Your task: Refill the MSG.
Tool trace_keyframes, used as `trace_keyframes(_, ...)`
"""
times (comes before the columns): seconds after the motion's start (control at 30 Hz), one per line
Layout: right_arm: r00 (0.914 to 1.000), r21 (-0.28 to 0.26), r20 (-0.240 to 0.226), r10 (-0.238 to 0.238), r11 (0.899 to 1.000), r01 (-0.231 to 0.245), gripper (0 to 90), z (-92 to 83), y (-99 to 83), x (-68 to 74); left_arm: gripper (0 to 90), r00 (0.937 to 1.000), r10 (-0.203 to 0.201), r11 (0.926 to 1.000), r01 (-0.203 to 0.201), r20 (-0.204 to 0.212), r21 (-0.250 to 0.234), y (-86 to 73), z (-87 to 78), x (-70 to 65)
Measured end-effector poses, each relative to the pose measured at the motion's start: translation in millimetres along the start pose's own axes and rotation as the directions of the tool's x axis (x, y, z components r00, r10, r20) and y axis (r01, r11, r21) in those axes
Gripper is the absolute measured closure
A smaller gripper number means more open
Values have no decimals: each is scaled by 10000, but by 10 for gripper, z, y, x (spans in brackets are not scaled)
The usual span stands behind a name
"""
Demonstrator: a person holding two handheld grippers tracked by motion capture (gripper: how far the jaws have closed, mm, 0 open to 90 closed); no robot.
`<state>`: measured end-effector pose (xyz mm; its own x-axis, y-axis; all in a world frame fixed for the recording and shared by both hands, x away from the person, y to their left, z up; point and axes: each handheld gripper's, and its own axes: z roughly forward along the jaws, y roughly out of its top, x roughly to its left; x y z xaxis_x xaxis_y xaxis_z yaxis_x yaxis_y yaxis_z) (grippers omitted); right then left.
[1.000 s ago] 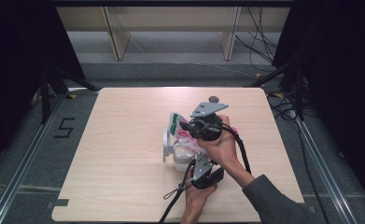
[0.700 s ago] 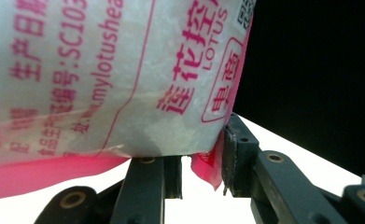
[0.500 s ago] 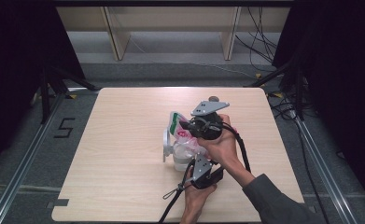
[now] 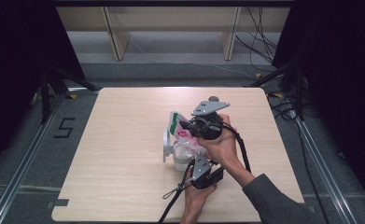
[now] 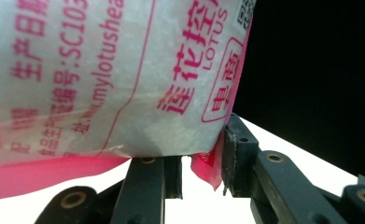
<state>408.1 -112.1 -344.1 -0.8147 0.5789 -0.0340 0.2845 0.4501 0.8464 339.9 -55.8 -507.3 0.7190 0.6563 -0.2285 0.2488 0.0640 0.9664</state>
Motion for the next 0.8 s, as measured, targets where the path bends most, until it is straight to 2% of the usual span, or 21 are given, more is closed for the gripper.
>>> trace_keyframes(0.1,9999,-99,110,-99,9999,100,896,4,1,11,716,10000,-4,10000,4,0,-1,4,-3,0)
trace_keyframes(0.17,10000,-58,-10,2,10000,-2,896,5,1,18,716,10000,-16,10000,17,28,-61,1,0,-1)
trace_keyframes(0.2,9998,-119,111,-163,9998,165,895,4,2,15,715,10000,-6,10000,6,32,-40,1,-2,0)
trace_keyframes(0.23,10000,-19,-52,-78,10000,78,895,5,2,19,716,10000,-34,10000,35,47,-49,3,-2,0)
trace_keyframes(0.43,9999,-10,-111,-95,10000,95,894,2,-14,19,716,10000,-34,10000,34,48,-9,2,1,-5)
trace_keyframes(0.5,9999,16,-62,114,9999,-114,894,-7,-20,27,716,10000,-24,10000,24,57,-19,-1,3,-15)
trace_keyframes(0.53,9999,25,-79,72,10000,-72,894,-10,-17,18,716,10000,-20,10000,21,61,-11,1,1,-17)
trace_keyframes(0.67,9995,-206,-92,308,9993,-310,894,-22,-14,10,716,10000,8,10000,-7,40,-42,8,-2,-14)
trace_keyframes(0.77,9995,-110,-147,284,9995,-285,892,-5,-22,18,716,10000,-10,10000,10,-9,54,13,-2,-26)
trace_keyframes(0.8,9999,-37,-153,19,10000,-20,892,8,-24,9,716,10000,-3,10000,3,-19,37,12,-1,-25)
